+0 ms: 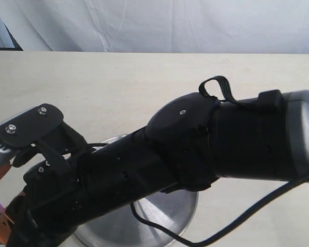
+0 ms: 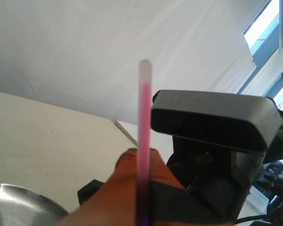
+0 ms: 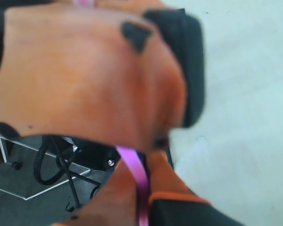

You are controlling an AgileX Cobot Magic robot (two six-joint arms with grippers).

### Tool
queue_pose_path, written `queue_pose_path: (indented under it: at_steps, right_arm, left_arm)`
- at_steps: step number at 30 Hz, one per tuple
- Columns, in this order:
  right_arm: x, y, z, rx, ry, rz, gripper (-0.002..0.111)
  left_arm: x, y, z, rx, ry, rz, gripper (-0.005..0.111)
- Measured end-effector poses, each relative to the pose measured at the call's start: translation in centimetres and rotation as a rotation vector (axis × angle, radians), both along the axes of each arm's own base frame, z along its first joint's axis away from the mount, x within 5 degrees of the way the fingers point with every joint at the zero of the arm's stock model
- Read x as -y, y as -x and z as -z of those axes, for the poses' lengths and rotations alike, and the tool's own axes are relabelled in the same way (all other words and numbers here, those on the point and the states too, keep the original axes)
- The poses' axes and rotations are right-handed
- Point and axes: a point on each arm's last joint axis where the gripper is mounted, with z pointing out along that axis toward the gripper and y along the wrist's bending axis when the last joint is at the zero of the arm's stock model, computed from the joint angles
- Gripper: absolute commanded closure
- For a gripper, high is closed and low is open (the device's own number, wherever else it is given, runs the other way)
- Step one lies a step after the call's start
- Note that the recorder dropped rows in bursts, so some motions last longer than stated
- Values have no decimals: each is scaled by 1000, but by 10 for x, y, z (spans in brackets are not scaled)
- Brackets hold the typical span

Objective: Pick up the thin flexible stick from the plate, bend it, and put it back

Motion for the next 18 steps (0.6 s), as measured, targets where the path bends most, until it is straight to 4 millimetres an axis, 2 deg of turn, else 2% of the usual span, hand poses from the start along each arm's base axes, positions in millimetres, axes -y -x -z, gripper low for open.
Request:
queue_pose_path:
  at_steps: [9,14,18]
  right_arm:
    - [10,4,-10,-5,55,16,108]
    - [26,10,-12,-25,107,75,108]
    - [41,15,-15,-28,105,138,108]
  left_arm:
    - [2,0,1,4,-42,17,106]
    - [8,-5,3,-55,-73,68,106]
    - [14,-10,-5,-11,-143,110,106]
